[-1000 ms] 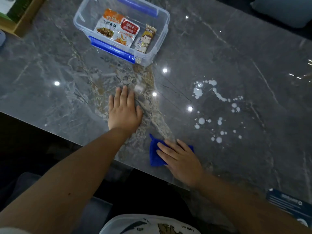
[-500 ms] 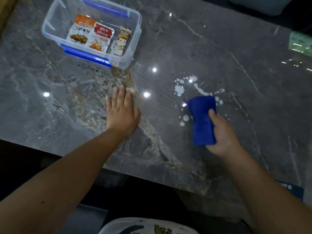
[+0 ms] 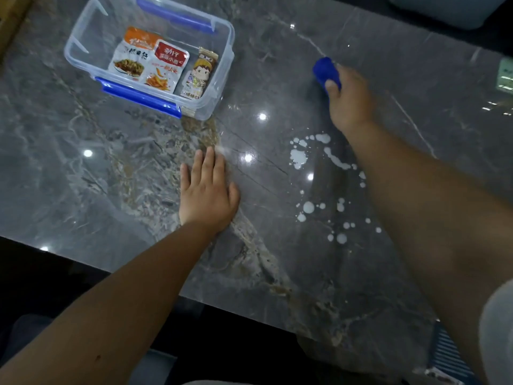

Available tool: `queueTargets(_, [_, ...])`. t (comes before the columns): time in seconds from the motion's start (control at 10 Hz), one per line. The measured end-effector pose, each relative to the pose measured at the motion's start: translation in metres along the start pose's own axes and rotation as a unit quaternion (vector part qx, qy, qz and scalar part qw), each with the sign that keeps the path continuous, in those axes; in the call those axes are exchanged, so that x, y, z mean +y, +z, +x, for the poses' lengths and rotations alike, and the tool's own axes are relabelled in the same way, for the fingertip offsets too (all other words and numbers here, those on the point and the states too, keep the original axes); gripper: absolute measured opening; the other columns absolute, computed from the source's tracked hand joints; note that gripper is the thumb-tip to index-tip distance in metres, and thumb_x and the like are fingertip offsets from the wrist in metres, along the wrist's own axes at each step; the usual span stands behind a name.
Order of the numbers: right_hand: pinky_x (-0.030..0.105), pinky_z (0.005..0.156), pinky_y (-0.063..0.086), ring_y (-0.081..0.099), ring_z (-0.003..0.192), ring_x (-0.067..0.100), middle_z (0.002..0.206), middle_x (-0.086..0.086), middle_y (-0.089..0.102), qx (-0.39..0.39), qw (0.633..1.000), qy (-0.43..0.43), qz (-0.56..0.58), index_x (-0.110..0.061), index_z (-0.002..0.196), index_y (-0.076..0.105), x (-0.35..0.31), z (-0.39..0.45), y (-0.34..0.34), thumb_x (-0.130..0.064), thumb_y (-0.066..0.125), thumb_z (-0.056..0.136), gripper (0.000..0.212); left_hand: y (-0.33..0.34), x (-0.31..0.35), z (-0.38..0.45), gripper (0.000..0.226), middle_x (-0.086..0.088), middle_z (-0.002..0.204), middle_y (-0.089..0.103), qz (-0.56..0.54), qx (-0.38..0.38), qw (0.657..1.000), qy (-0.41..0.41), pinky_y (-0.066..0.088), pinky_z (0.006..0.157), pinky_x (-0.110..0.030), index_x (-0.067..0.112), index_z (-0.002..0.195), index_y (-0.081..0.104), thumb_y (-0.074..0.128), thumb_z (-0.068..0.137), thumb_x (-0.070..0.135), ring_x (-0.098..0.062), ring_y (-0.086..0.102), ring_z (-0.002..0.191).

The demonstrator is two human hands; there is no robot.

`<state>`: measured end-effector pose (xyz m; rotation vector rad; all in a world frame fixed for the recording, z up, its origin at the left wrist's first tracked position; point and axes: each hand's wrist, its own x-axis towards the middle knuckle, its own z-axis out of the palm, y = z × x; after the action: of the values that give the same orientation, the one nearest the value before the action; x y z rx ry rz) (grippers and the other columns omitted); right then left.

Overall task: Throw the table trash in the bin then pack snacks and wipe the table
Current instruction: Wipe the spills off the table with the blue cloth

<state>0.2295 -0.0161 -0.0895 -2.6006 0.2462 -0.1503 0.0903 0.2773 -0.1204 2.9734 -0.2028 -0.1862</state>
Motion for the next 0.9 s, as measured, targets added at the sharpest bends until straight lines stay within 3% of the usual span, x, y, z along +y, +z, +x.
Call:
queueTargets(0.1, [0.044,0.111,0.024,0.031,0.138,0.031,0.152,0.013,0.034,-0.097,0.986,-0.074,-0.11,-0.008,0.142,0.038,-0.003,0.003,0.018,-0.026,0.041,0.099,0.047,0.001,0.0,0.0,0.065,-0.01,0.158,0.022,0.003,0.003,1.0,-0.002,0.006,0.118,-0.051,0.01,0.148,0.026,0.034,0.091,0.041,-0.026,0.008,0.147])
queueTargets(0.2, [0.048,0.113,0.018,0.021,0.143,0.028,0.156,0.009,0.026,-0.137,0.971,-0.108,-0.162,-0.01,0.146,0.032,-0.005,-0.008,0.023,-0.028,0.037,0.101,0.049,0.002,-0.001,0.001,0.065,-0.01,0.157,0.022,0.001,0.003,1.0,-0.004,0.006,0.118,-0.051,0.01,0.148,0.027,0.036,0.091,0.041,-0.026,0.009,0.147])
queueTargets(0.3, [0.047,0.114,0.014,0.02,0.144,0.027,0.156,0.008,0.025,-0.164,0.965,-0.136,-0.155,-0.01,0.145,0.032,-0.01,-0.037,0.022,-0.028,0.037,0.101,0.048,0.001,0.0,0.001,0.065,-0.01,0.157,0.022,0.0,0.0,1.0,-0.003,0.006,0.118,-0.051,0.01,0.148,0.027,0.036,0.091,0.041,-0.026,0.008,0.147])
queueTargets(0.6, [0.05,0.11,0.027,0.034,0.138,0.028,0.15,0.009,0.039,-0.197,0.94,-0.215,-0.177,-0.01,0.139,0.043,-0.021,-0.132,0.023,-0.029,0.045,0.096,0.047,-0.001,0.001,0.0,0.063,-0.011,0.158,0.021,-0.005,0.0,1.0,-0.002,0.004,0.118,-0.051,0.01,0.148,0.027,0.035,0.092,0.04,-0.026,0.007,0.147])
queueTargets(0.9, [0.044,0.115,0.021,0.03,0.14,0.021,0.151,0.003,0.038,-0.246,0.92,-0.237,-0.191,-0.016,0.141,0.042,-0.029,-0.22,0.017,-0.035,0.033,0.098,0.048,-0.001,-0.001,-0.001,0.064,-0.011,0.158,0.02,-0.001,0.001,1.0,0.002,0.004,0.118,-0.05,0.009,0.148,0.027,0.036,0.092,0.039,-0.026,0.007,0.147])
